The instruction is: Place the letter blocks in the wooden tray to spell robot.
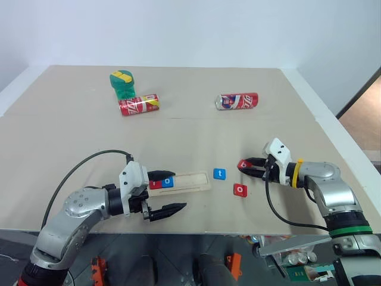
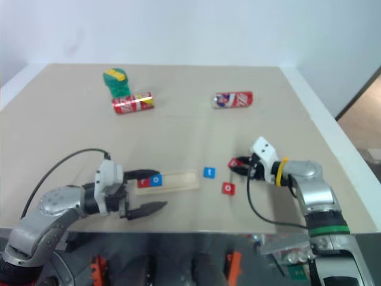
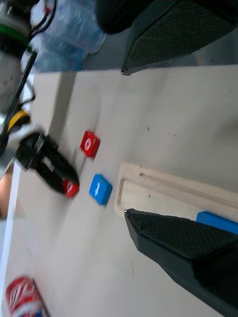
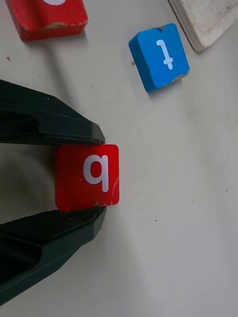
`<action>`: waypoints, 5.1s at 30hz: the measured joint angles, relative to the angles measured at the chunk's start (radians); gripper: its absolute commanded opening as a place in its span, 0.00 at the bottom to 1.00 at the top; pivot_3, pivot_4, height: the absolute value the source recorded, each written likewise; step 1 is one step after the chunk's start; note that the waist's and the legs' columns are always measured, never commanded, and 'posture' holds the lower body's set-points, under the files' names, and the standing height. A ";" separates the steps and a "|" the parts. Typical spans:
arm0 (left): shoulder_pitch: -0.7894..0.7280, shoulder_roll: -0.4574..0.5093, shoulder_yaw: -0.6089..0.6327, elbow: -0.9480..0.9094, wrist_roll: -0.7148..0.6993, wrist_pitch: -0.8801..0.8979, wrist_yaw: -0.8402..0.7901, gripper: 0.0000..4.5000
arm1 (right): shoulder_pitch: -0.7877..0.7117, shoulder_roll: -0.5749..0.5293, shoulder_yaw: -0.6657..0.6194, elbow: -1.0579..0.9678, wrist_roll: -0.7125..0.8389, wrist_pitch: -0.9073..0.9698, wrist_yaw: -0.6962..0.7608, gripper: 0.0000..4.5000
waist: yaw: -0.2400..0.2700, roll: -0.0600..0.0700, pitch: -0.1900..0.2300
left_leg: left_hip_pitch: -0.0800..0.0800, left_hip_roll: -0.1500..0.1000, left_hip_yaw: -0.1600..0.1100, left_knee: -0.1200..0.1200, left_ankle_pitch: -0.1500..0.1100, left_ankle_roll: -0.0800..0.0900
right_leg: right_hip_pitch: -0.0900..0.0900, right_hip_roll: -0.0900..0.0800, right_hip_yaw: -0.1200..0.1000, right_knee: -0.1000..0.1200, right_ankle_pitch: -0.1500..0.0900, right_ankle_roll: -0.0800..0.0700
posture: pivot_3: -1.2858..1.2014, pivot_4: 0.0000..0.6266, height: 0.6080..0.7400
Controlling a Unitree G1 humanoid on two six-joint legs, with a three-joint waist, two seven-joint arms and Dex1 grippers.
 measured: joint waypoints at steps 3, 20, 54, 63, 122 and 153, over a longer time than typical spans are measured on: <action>0.035 -0.014 0.001 -0.001 0.025 -0.019 0.048 1.00 | 0.018 0.017 -0.002 -0.077 0.021 0.069 -0.031 0.27 | -0.003 0.000 0.000 | 0.001 0.000 0.001 -0.001 0.000 0.000 | -0.001 0.001 0.002 0.000 0.000 -0.001 | 0.52 0.24 1.00; 0.254 -0.059 0.097 -0.004 0.145 -0.217 0.212 1.00 | -0.237 0.212 0.361 -0.105 -0.006 -0.050 0.228 0.27 | -0.017 -0.001 0.002 | 0.004 0.000 0.010 -0.005 -0.001 -0.001 | -0.003 -0.002 0.010 0.000 -0.002 0.001 | 0.52 0.24 1.00; 0.287 -0.069 0.066 -0.045 0.153 -0.212 0.276 1.00 | -0.331 0.341 0.401 0.124 -0.112 -0.151 0.228 0.27 | -0.026 -0.002 0.003 | 0.005 0.000 0.011 -0.006 -0.001 -0.001 | -0.003 -0.001 0.011 0.000 -0.001 0.001 | 0.52 0.24 1.00; 0.283 -0.069 0.054 -0.045 0.153 -0.212 0.276 1.00 | -0.310 0.351 0.403 0.091 -0.113 -0.139 0.226 0.27 | -0.026 -0.002 0.003 | 0.005 0.000 0.011 -0.006 -0.001 -0.001 | -0.003 0.000 0.011 0.000 -0.001 0.001 | 0.52 0.24 1.00; 0.295 -0.031 0.109 -0.065 0.016 -0.117 0.279 1.00 | -0.090 0.423 0.308 -0.157 -0.072 0.041 -0.184 0.01 | -0.029 -0.002 0.004 | -0.003 0.000 0.010 -0.010 -0.002 -0.002 | -0.005 -0.003 0.009 -0.013 0.000 0.004 | 0.52 0.24 1.00; 0.179 0.137 0.013 -0.076 -0.025 -0.108 -0.013 1.00 | 0.059 -0.115 0.035 -0.312 0.193 0.103 0.253 0.99 | -0.005 0.000 0.005 | -0.006 -0.002 0.009 -0.007 -0.005 0.001 | -0.005 -0.005 0.007 -0.016 -0.001 0.006 | 0.52 0.24 1.00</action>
